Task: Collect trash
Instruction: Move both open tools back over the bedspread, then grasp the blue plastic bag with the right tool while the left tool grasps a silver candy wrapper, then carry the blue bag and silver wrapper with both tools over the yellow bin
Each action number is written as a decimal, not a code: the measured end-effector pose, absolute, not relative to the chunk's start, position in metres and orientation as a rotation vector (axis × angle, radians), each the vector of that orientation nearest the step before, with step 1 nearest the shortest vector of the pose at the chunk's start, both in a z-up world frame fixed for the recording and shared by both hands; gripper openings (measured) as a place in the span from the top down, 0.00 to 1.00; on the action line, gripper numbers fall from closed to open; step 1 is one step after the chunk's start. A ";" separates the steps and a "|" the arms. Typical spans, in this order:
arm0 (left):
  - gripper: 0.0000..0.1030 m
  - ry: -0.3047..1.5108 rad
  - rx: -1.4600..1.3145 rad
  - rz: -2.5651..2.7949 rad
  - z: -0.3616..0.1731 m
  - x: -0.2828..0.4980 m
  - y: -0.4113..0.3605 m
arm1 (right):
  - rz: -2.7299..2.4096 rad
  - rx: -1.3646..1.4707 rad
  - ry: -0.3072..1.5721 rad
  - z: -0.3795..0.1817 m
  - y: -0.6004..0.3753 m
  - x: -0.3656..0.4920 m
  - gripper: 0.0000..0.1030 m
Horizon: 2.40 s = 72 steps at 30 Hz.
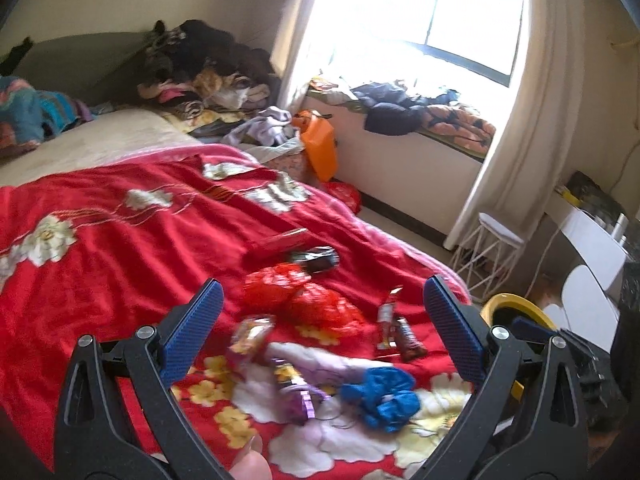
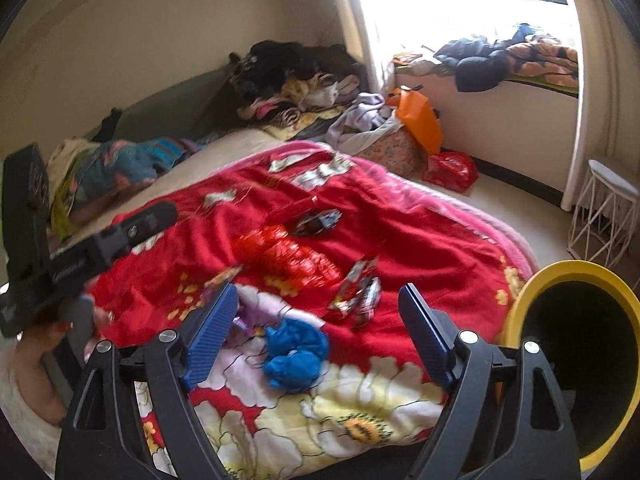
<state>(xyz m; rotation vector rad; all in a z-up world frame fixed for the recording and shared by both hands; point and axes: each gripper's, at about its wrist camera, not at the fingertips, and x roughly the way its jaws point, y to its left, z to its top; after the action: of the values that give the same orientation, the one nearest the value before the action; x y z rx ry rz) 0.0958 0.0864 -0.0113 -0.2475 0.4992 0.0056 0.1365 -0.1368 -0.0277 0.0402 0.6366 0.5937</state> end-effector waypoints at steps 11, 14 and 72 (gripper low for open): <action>0.11 0.624 -0.302 0.091 -0.058 0.105 0.133 | 0.598 -0.087 0.739 -0.064 -0.089 0.137 0.22; 0.11 0.665 -0.332 0.095 -0.073 0.108 0.140 | 0.580 -0.104 0.777 -0.077 -0.079 0.142 0.22; 0.88 0.612 -0.290 -0.134 -0.030 0.101 0.082 | 0.583 0.024 0.766 -0.052 -0.116 0.142 0.80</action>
<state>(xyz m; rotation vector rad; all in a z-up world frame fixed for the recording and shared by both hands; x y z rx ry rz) 0.1008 0.0815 -0.0302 -0.2898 0.6119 -0.1345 0.1416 -0.1155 -0.0519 0.0241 0.7658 0.5834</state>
